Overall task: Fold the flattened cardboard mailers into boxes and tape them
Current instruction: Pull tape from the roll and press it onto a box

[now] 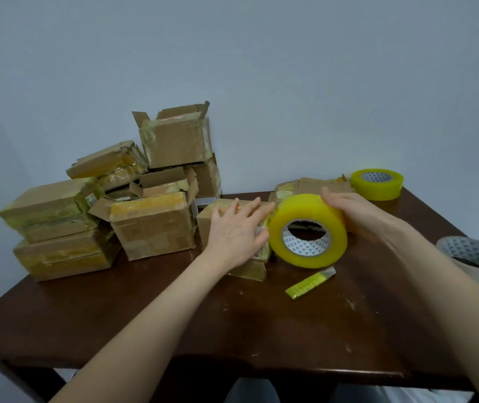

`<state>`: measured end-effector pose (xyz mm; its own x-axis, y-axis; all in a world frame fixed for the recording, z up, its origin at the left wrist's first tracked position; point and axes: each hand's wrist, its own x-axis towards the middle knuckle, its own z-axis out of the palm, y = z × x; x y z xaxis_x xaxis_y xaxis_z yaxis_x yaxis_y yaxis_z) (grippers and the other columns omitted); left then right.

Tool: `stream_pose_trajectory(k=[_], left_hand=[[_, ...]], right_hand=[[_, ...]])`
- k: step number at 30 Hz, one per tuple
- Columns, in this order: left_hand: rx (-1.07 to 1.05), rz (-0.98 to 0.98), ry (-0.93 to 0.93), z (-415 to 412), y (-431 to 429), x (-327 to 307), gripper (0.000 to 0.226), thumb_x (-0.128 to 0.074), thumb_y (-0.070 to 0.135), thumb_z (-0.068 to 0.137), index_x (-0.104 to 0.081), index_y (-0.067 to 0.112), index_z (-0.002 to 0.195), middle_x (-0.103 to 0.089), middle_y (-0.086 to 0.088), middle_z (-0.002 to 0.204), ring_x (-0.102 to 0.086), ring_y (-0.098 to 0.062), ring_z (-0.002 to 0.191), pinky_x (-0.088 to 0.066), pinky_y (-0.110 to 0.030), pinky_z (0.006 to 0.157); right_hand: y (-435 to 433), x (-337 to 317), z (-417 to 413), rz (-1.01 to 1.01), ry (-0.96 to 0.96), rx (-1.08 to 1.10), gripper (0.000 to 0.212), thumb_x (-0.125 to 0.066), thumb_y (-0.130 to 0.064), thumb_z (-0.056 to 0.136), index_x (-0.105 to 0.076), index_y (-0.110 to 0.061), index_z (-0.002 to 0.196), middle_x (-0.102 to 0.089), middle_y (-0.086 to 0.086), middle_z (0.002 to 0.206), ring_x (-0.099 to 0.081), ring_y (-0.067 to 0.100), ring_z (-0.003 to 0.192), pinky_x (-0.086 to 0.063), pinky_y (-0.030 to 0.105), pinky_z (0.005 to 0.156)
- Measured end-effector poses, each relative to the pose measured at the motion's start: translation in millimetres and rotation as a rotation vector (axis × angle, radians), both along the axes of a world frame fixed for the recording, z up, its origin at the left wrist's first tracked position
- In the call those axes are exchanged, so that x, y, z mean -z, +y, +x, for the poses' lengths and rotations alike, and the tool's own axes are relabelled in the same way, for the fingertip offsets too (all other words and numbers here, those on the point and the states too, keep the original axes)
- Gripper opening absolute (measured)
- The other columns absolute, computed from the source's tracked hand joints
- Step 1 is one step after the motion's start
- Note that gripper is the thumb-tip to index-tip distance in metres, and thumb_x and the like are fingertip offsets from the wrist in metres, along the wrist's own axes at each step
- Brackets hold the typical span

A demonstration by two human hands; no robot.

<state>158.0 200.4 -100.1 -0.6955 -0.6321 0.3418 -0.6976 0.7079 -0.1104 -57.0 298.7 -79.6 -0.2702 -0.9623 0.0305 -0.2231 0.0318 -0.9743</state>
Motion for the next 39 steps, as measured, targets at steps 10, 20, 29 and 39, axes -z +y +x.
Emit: stream_pose_trajectory(k=[10,20,29,39], left_hand=[[-0.036,-0.054,-0.014,15,-23,7,0.068,-0.006,0.050,0.084,-0.027,0.038,0.147,-0.033,0.006,0.154,-0.031,-0.025,0.140,-0.029,-0.050,0.108],[-0.021,-0.046,0.023,20,-20,-4,0.060,-0.043,0.055,0.091,-0.037,0.029,0.144,-0.034,-0.002,0.153,-0.027,-0.023,0.143,-0.021,-0.051,0.116],[0.181,0.149,-0.104,-34,68,57,0.045,-0.045,0.046,0.096,-0.056,0.017,0.128,-0.059,-0.003,0.117,-0.055,-0.023,0.108,-0.051,-0.039,0.081],[0.087,0.092,-0.061,11,69,40,0.025,-0.046,0.029,0.092,-0.060,0.011,0.103,-0.058,-0.004,0.098,-0.060,-0.027,0.089,-0.046,-0.037,0.067]], right_hand=[[-10,-7,-3,0.031,0.315,0.059,0.012,-0.070,-0.034,0.086,-0.074,-0.026,0.094,-0.065,-0.012,0.090,-0.058,0.001,0.081,-0.044,0.017,0.065],[-19,-10,0,0.069,0.396,0.073,0.025,-0.067,-0.037,0.088,-0.074,-0.020,0.105,-0.061,-0.003,0.106,-0.056,0.016,0.098,-0.044,0.029,0.082],[-17,-9,4,0.050,0.432,0.090,0.029,-0.067,-0.037,0.087,-0.075,-0.017,0.107,-0.064,0.001,0.122,-0.056,0.016,0.102,-0.043,0.028,0.082],[-17,-10,5,0.069,0.460,0.071,0.026,-0.066,-0.036,0.088,-0.073,-0.020,0.107,-0.061,0.002,0.129,-0.052,0.016,0.104,-0.041,0.030,0.086]])
